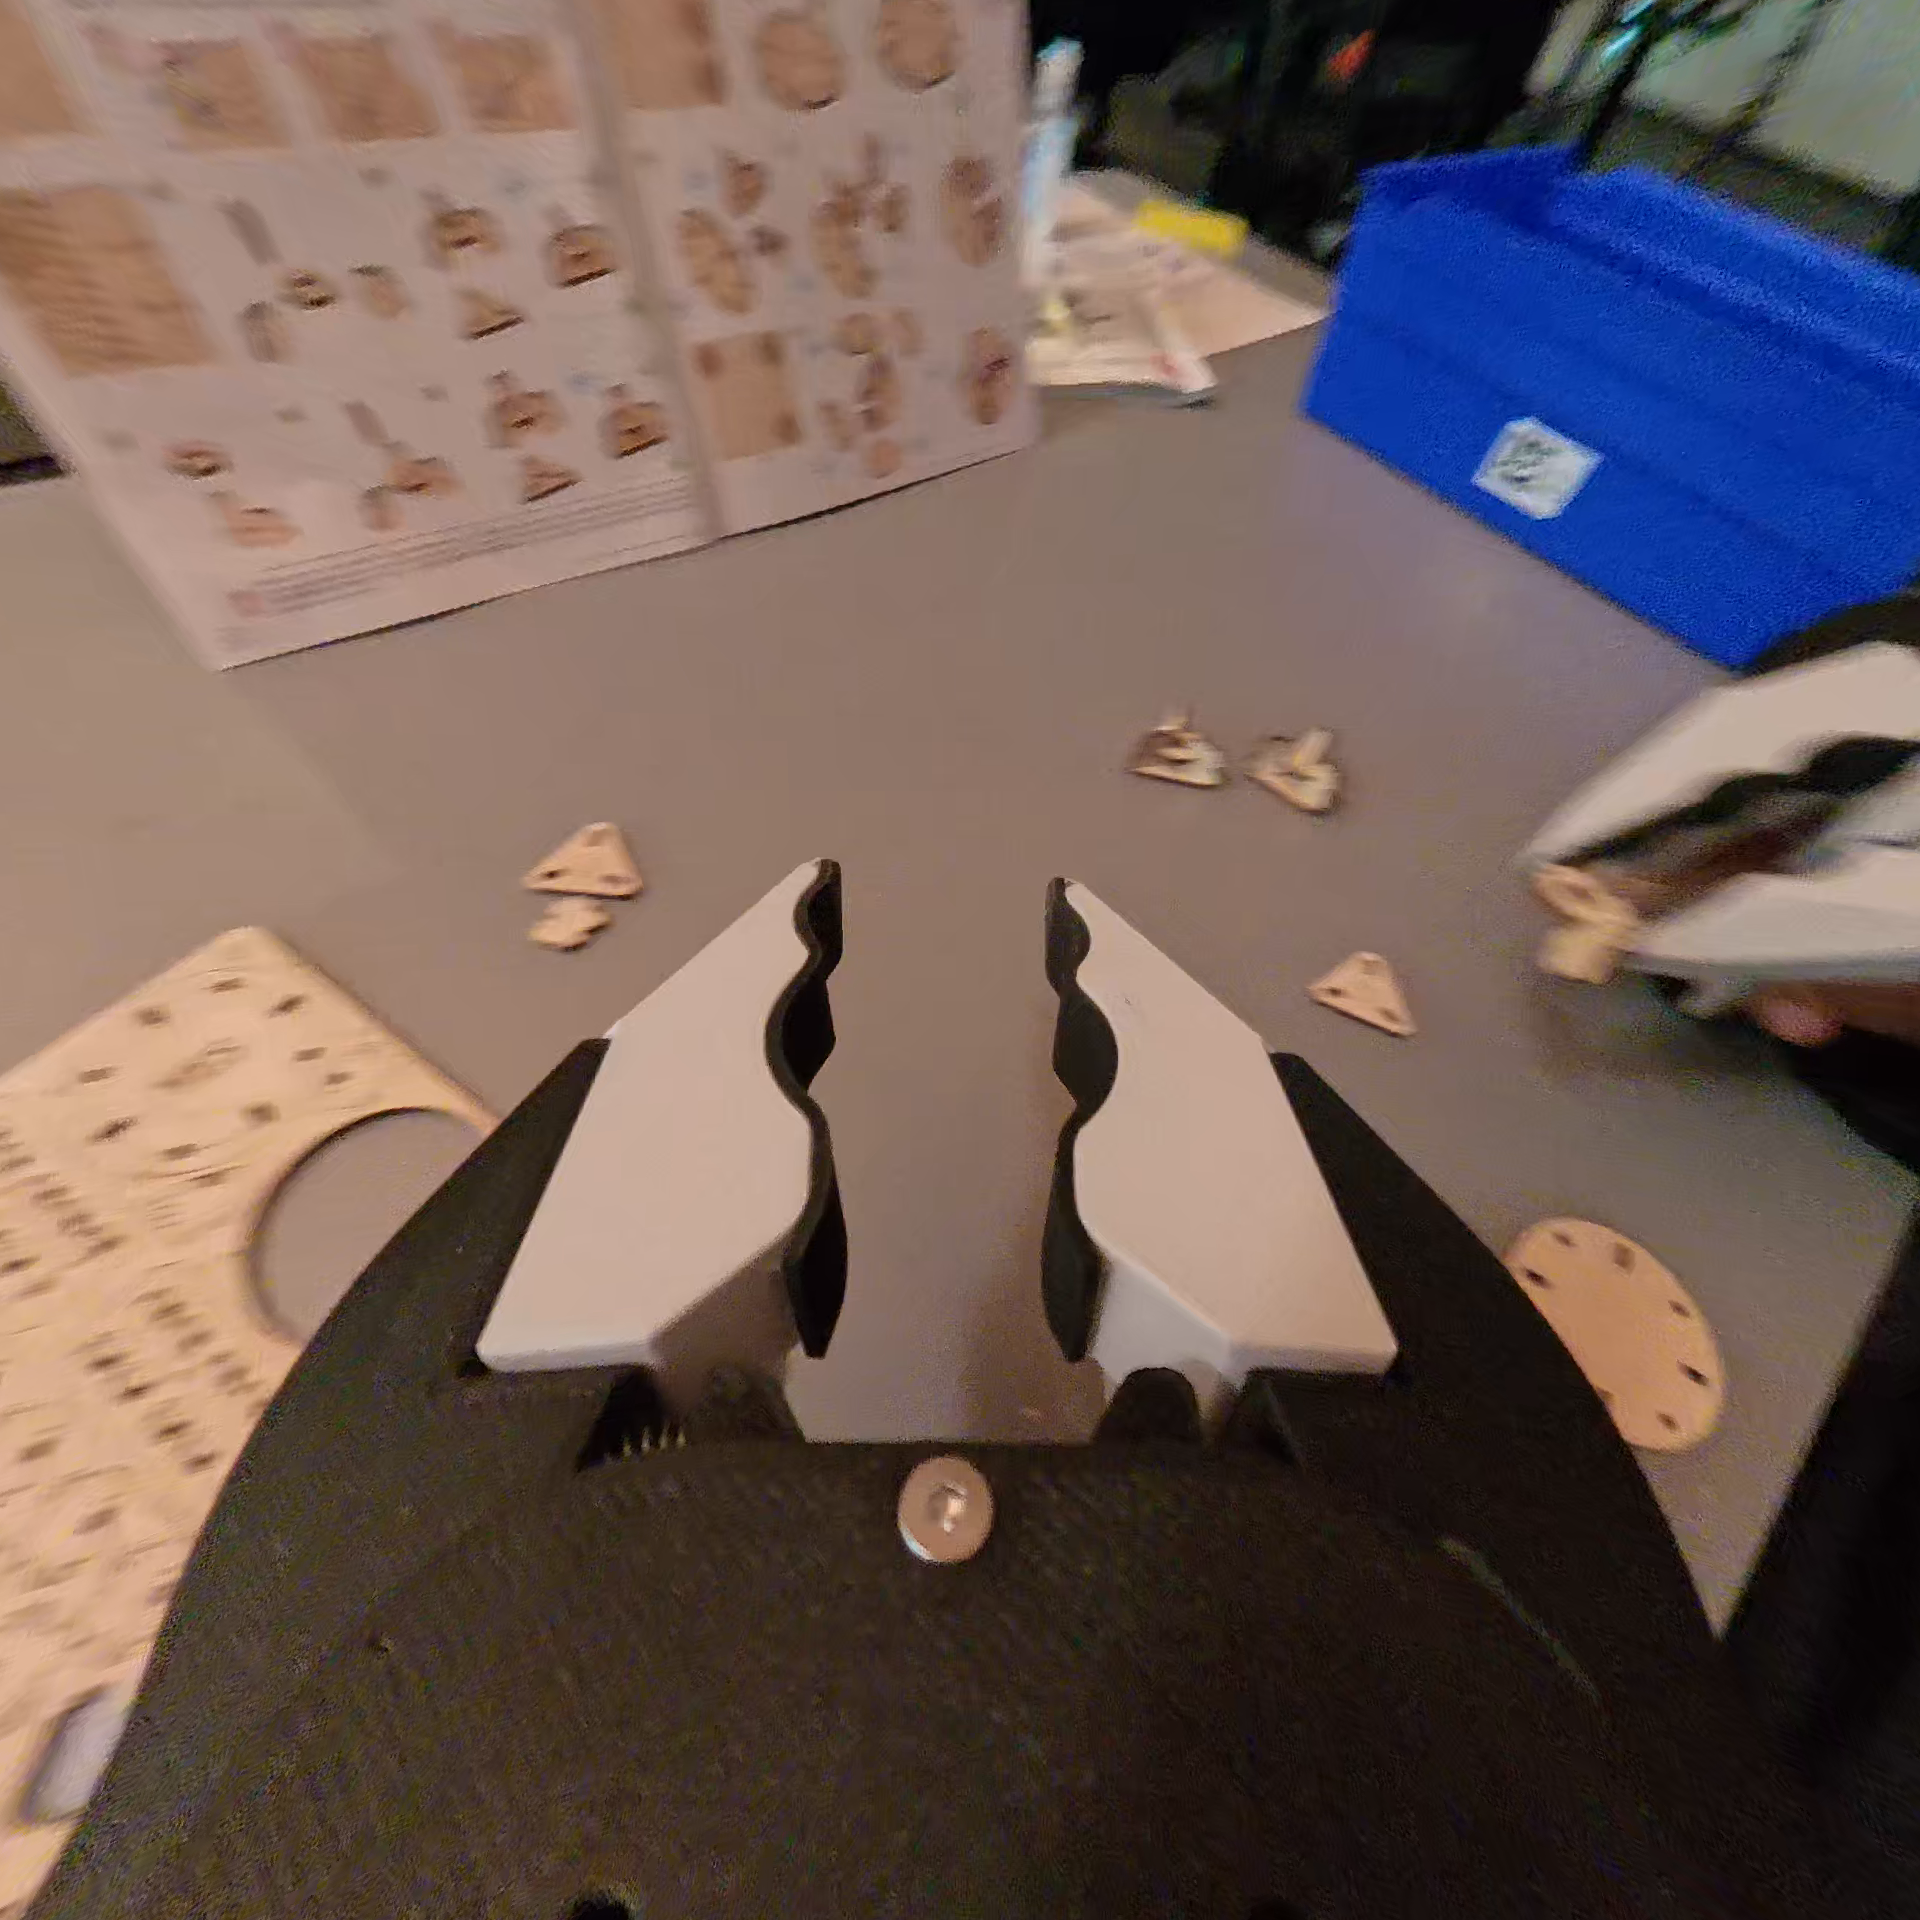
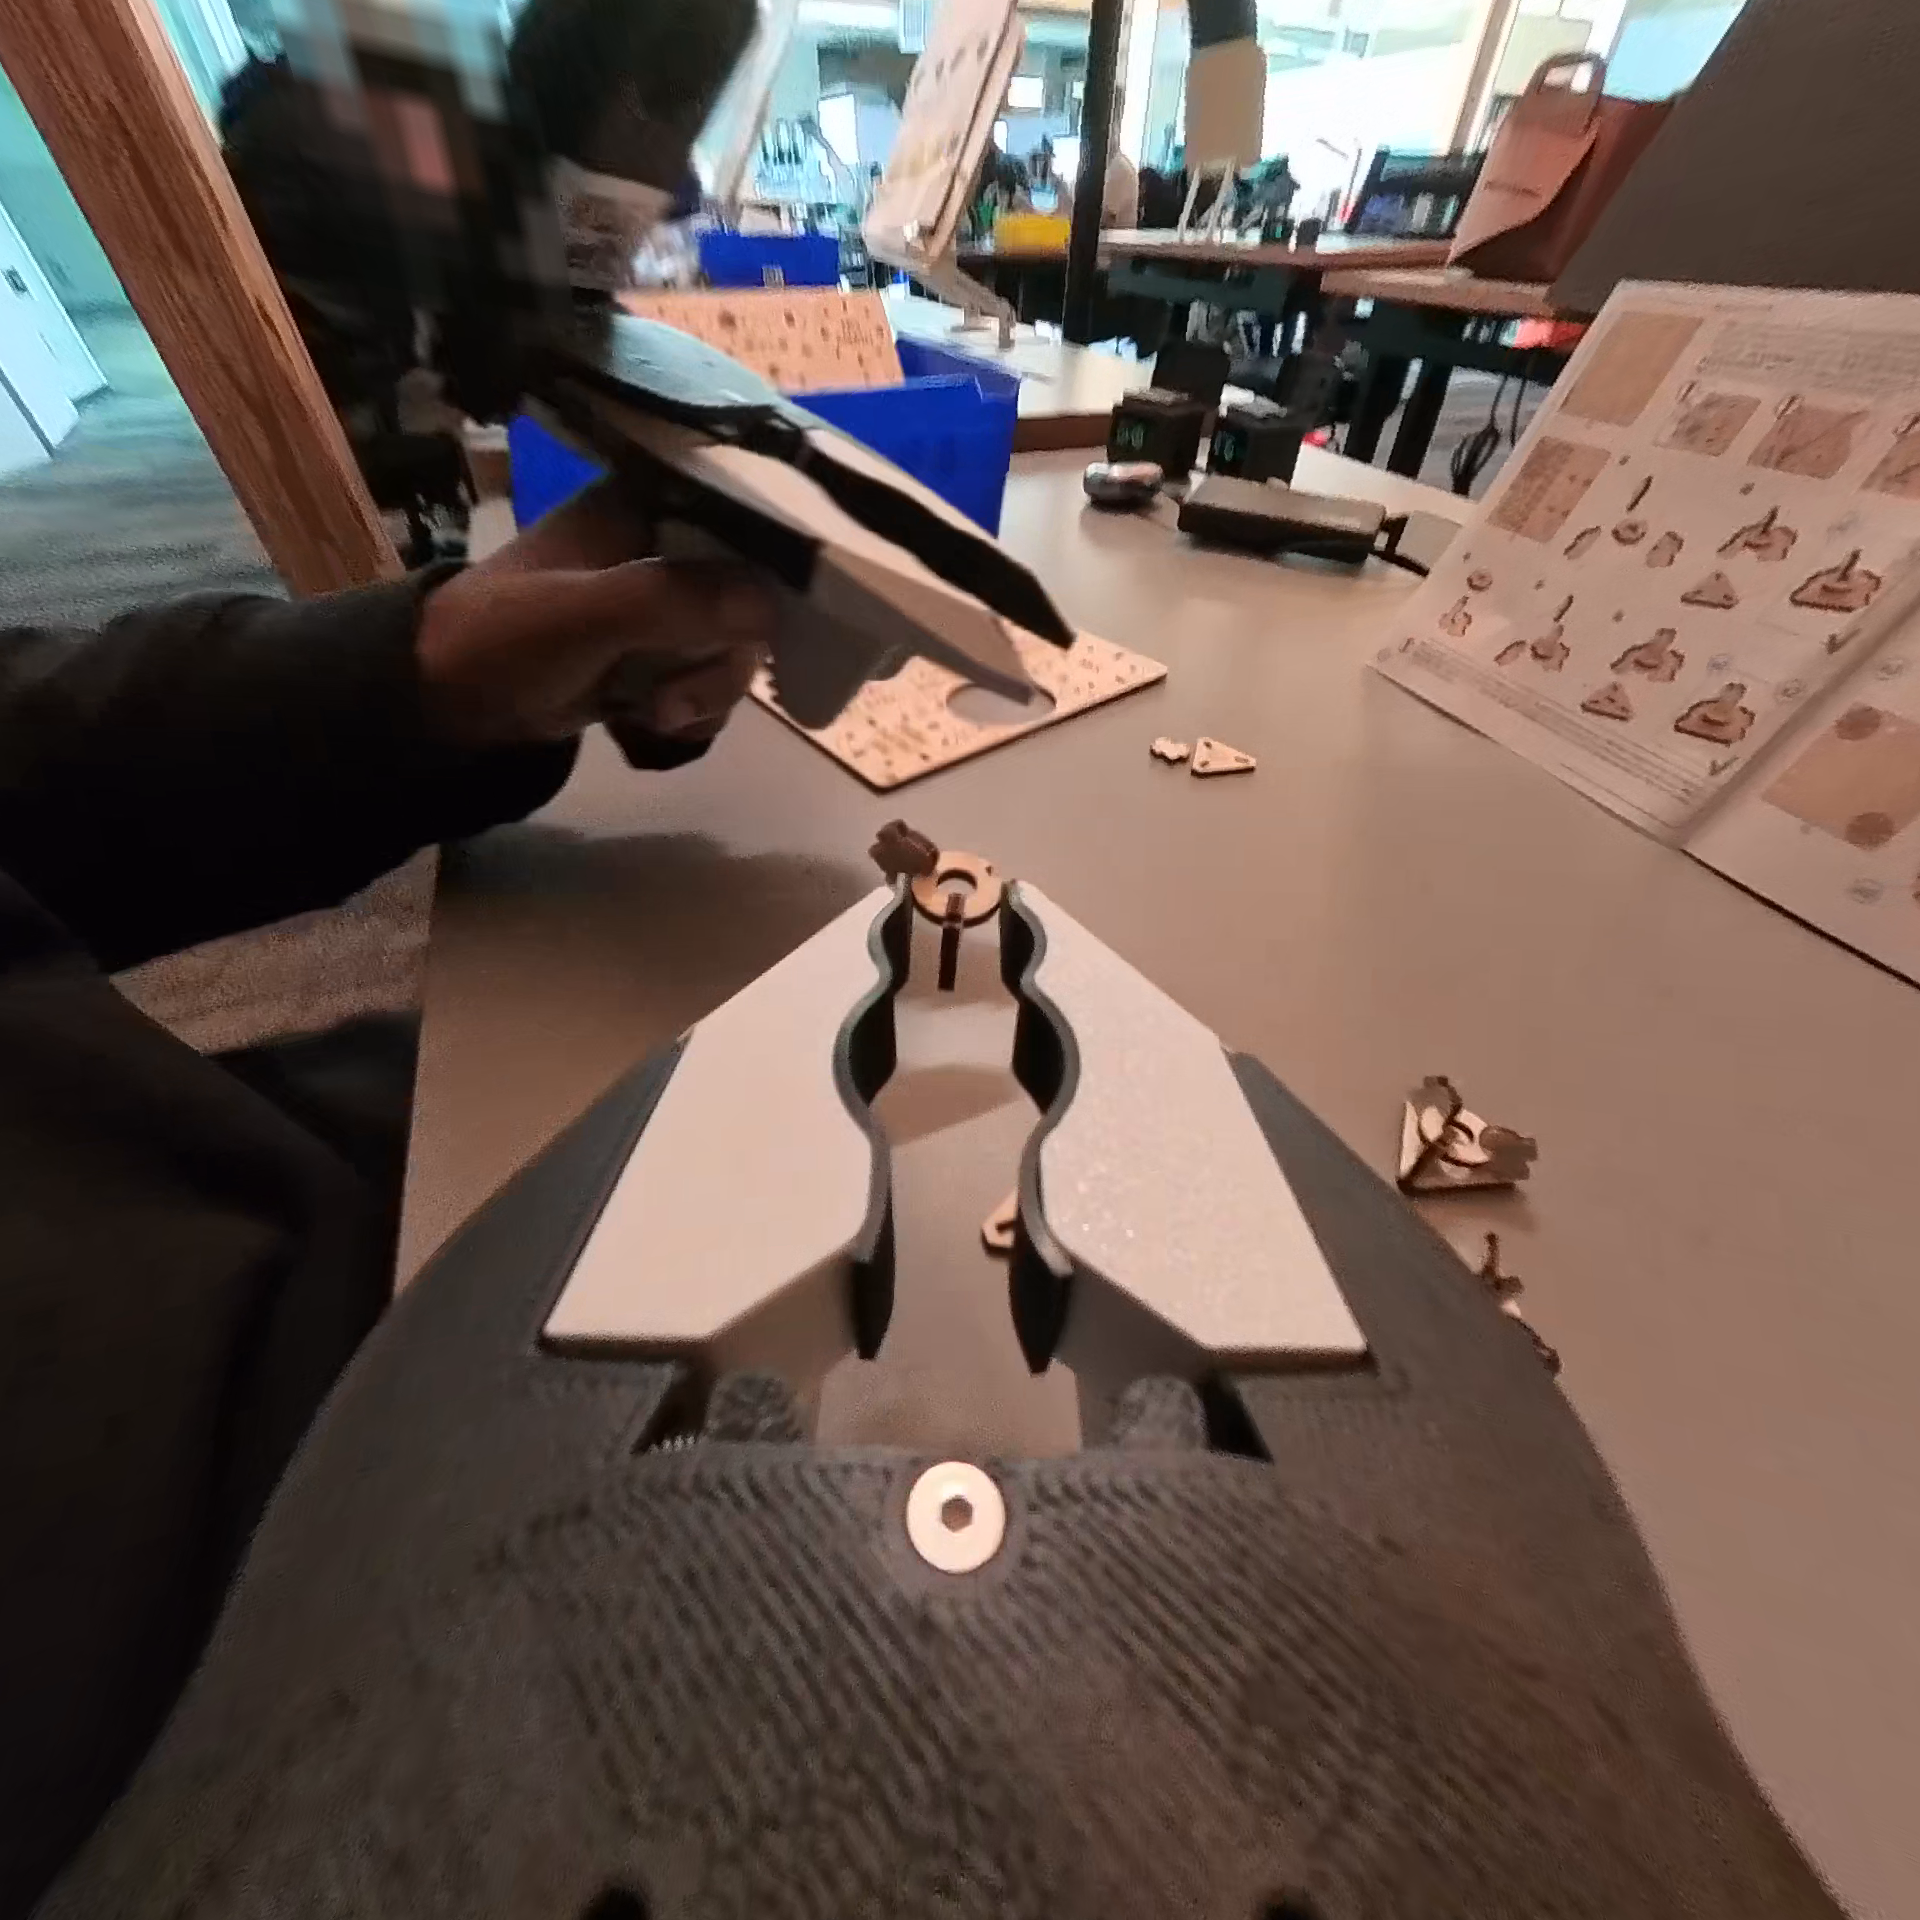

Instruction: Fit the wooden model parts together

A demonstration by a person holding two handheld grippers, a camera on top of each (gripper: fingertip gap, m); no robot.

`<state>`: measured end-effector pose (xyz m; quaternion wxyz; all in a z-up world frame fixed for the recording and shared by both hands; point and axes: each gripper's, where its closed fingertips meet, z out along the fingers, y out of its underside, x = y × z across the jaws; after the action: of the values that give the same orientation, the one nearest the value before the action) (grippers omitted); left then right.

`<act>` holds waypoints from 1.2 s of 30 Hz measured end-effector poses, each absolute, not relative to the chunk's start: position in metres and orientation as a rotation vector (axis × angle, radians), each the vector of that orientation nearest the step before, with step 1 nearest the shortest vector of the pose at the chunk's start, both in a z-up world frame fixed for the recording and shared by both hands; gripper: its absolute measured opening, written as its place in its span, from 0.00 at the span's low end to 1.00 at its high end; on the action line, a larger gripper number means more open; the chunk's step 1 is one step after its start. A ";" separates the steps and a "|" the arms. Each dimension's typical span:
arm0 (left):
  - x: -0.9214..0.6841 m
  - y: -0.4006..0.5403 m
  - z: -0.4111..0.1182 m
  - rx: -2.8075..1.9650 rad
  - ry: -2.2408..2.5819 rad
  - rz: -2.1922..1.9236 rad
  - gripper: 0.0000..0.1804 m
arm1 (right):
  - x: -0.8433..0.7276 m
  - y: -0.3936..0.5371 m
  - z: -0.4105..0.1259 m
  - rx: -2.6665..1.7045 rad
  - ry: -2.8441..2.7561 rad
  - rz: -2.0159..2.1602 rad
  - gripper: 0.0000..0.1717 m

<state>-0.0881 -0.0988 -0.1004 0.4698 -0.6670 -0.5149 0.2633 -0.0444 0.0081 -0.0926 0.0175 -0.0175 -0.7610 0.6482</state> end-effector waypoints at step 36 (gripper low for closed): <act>-0.122 -0.151 -0.178 -1.891 -1.618 0.381 0.17 | -0.046 0.012 -0.086 -0.081 -2.275 2.045 0.09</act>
<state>-0.1219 -0.1511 -0.1783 0.3069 -0.7149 -0.6115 0.1439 -0.0462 0.0120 -0.0857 0.0406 -0.0264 -0.7428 0.6677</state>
